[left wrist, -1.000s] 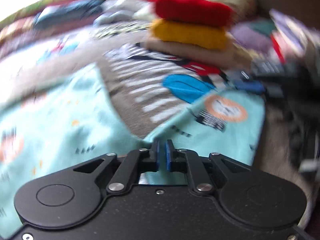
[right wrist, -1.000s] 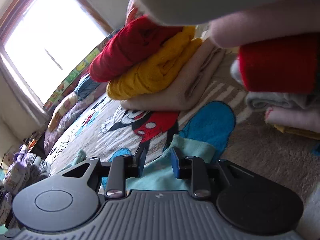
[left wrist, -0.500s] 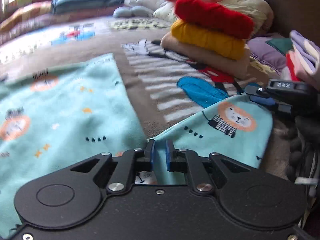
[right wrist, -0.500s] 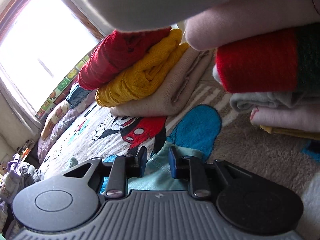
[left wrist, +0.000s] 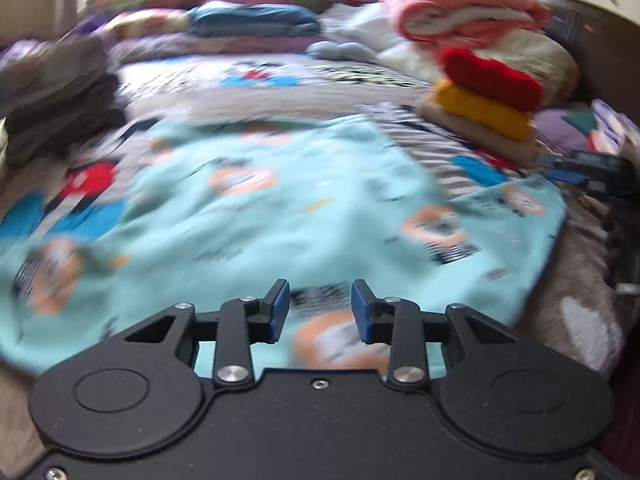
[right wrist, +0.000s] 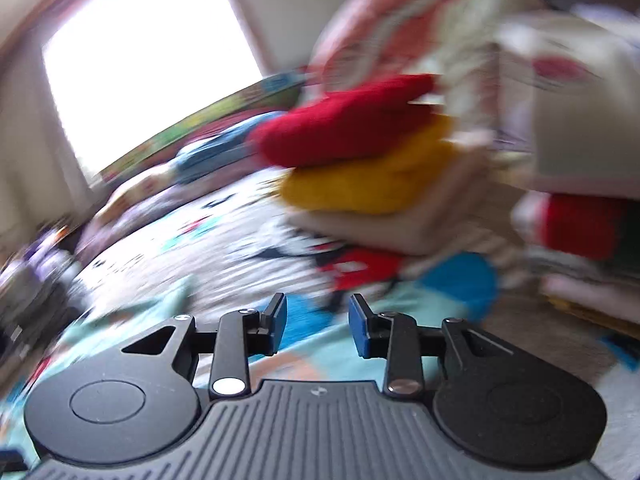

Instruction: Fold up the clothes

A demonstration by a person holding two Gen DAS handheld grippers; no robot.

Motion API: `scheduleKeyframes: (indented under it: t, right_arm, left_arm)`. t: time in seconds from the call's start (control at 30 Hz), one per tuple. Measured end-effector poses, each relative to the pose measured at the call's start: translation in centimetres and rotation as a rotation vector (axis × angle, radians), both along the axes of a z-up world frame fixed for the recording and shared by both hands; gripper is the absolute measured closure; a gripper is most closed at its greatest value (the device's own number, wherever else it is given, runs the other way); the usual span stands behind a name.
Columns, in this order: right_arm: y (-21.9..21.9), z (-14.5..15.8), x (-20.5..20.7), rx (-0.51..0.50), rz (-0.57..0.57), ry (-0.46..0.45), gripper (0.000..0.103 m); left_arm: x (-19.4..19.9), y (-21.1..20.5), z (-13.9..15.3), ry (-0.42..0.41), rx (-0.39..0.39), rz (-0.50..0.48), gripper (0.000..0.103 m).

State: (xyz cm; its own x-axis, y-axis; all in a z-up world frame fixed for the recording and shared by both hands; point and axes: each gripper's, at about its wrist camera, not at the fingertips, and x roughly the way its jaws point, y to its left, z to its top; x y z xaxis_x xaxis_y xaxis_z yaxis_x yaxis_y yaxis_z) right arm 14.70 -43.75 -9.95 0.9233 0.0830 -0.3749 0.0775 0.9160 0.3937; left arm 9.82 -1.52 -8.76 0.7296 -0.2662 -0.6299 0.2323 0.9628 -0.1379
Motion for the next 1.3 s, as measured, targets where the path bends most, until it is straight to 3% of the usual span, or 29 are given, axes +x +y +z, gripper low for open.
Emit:
scheduleKeyframes:
  t: [0.17,0.2,0.4,0.5,0.57,0.73,0.97,1.1,1.13,1.17,1.2,1.23,1.3]
  right_arm:
    - [4.6,1.5,0.9,-0.059,0.192,-0.027,0.067]
    - [5.2,1.5,1.5,-0.059,0.217,-0.02,0.067]
    - [6.9,2.4,4.3,0.03,0.302,0.022,0.063]
    - [7.2,2.1,6.5,0.143,0.335,0.067,0.055]
    - [7.7,1.9,8.6,0.152,0.342,0.098,0.054]
    - [7.7,0.9,14.7,0.329,0.36,0.148,0.05]
    - [9.5,-0.4,21.8,0.29,0.353,0.213,0.049]
    - [9.8,-2.1,23.6,0.315,0.363,0.247,0.048]
    - [9.8,-2.7,23.9,0.336,0.378,0.256,0.052]
    - [9.9,-3.2,24.0,0.356,0.413,0.252,0.075]
    - [9.8,-3.6,24.0,0.375,0.446,0.237,0.092]
    - [9.5,-3.6,23.8,0.394,0.443,0.201,0.095]
    - [7.6,-3.4,22.8,0.46,0.415,0.064,0.095]
  left_arm:
    - [3.7,4.9,1.8,0.022,-0.132,0.11,0.069]
    - [4.8,5.8,2.2,0.023,-0.15,0.119,0.063]
    - [12.4,11.8,3.1,0.036,-0.262,0.187,0.062]
    - [16.0,14.0,2.6,0.056,-0.33,0.193,0.062]
    - [18.2,15.1,2.0,0.074,-0.37,0.195,0.062]
    - [23.3,15.8,0.1,0.145,-0.435,0.171,0.062]
    - [28.2,15.2,-1.5,0.213,-0.534,0.141,0.062]
    - [29.0,14.9,-1.7,0.209,-0.52,0.133,0.062]
    - [29.1,14.8,-1.7,0.205,-0.513,0.133,0.065]
    - [29.2,14.8,-1.8,0.201,-0.505,0.133,0.094]
    - [29.2,14.7,-1.8,0.197,-0.498,0.132,0.098]
    - [29.0,15.0,-1.5,0.168,-0.503,0.125,0.098]
    - [28.2,16.2,-0.8,0.083,-0.592,0.088,0.098]
